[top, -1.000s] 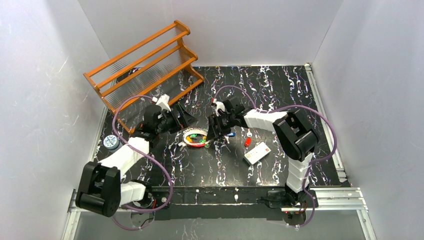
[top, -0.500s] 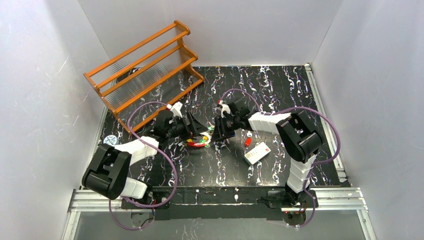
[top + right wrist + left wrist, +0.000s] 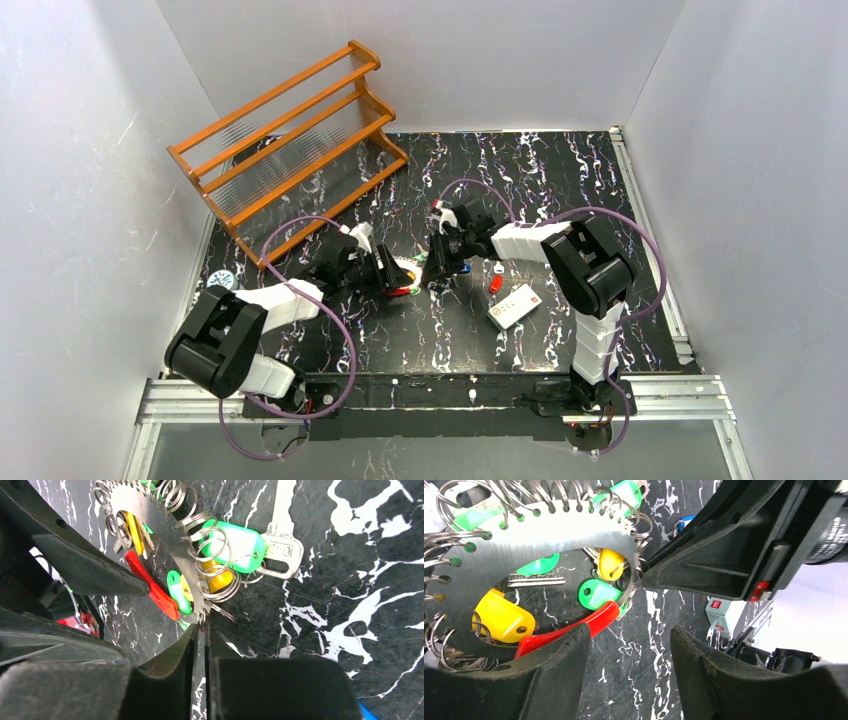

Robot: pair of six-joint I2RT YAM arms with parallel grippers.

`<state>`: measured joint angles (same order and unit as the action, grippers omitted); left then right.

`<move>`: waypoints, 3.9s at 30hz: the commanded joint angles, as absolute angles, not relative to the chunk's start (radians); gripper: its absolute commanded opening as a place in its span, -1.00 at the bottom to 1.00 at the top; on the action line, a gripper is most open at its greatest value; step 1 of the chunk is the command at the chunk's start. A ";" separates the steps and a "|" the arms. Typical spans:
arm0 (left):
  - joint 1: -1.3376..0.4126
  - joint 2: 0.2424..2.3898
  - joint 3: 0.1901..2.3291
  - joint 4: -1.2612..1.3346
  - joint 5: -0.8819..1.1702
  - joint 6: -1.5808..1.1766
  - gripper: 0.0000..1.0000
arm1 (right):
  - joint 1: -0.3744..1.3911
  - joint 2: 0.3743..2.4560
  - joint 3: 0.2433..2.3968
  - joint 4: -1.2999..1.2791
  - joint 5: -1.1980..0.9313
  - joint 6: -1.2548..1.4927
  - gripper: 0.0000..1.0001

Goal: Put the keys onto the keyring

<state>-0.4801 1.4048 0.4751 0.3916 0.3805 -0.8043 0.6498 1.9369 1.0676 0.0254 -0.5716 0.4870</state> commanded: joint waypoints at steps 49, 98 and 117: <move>-0.482 1.008 0.480 0.099 0.056 -0.637 0.25 | 0.716 1.873 1.095 0.120 -0.710 0.399 -0.06; -0.482 1.119 0.477 0.178 0.173 -0.672 0.24 | 0.666 1.921 1.049 0.164 -0.513 0.601 -0.39; -0.482 1.119 0.469 0.175 0.166 -0.667 0.24 | 0.687 1.921 1.063 0.191 -0.637 0.537 -0.97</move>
